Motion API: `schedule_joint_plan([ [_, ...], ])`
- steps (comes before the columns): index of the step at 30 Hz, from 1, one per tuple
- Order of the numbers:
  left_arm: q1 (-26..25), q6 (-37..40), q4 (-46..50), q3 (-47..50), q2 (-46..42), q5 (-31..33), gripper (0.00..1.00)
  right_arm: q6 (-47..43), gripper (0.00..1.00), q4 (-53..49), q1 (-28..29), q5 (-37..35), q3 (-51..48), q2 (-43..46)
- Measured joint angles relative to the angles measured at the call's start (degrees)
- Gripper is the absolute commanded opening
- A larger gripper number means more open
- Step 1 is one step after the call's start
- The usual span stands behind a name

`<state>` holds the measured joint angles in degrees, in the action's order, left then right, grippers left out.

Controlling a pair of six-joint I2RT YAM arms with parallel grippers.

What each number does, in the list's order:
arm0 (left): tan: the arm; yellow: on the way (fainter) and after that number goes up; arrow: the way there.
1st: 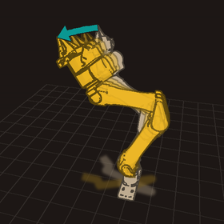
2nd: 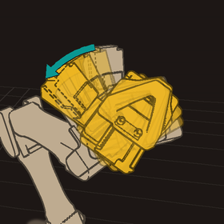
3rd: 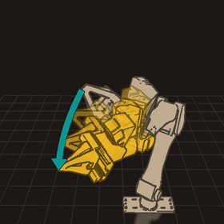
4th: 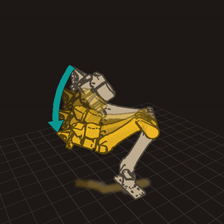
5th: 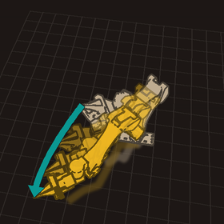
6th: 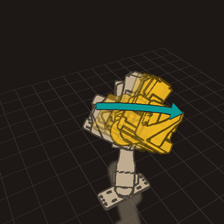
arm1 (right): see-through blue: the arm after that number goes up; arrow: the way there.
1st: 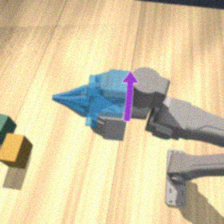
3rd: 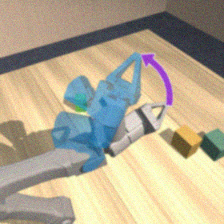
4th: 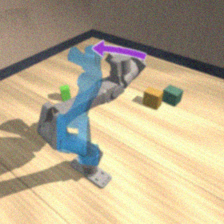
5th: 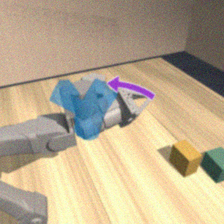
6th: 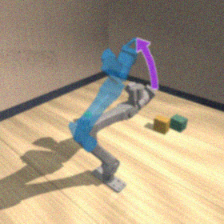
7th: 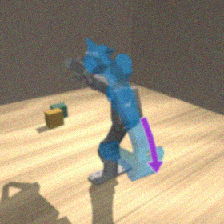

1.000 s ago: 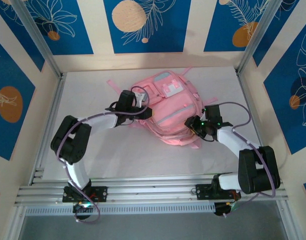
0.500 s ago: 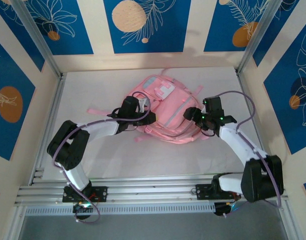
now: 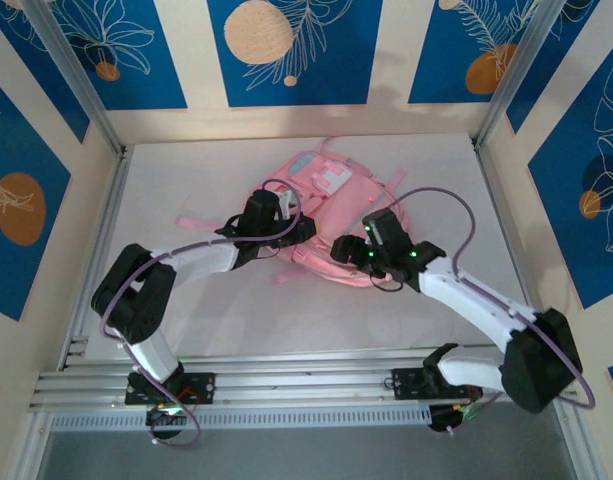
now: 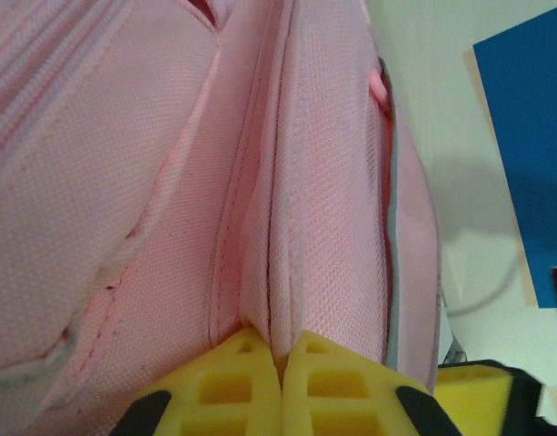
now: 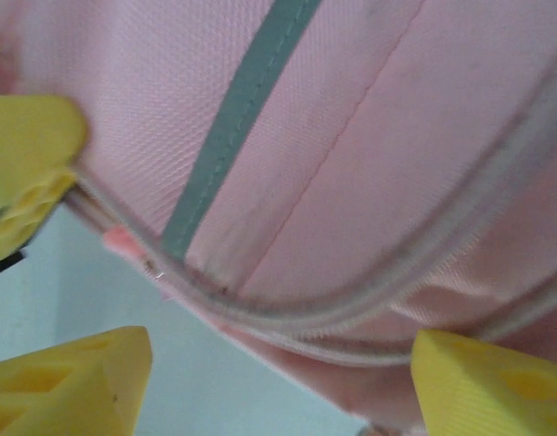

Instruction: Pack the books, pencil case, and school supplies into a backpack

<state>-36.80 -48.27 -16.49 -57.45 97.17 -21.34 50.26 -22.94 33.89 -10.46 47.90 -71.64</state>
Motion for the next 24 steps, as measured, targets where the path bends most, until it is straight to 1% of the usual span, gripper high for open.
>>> schedule_joint_plan([
  [4,-0.3,-0.8,-0.2,0.4,-1.0,1.7,0.00,1.8,0.75,-1.0,3.4,-3.6,5.1,-6.7],
  [12,-0.5,-1.7,-1.1,1.2,-1.2,4.1,0.00,7.5,0.81,-6.2,8.2,-12.1,11.5,-13.3],
  [16,-1.0,-2.5,-2.4,1.6,-1.3,4.5,0.00,9.0,0.83,-7.6,9.0,-14.5,12.4,-13.2],
  [24,-1.8,-2.9,-4.6,2.4,-1.3,4.5,0.00,8.5,0.82,-10.8,8.3,-14.9,12.5,-8.7],
])
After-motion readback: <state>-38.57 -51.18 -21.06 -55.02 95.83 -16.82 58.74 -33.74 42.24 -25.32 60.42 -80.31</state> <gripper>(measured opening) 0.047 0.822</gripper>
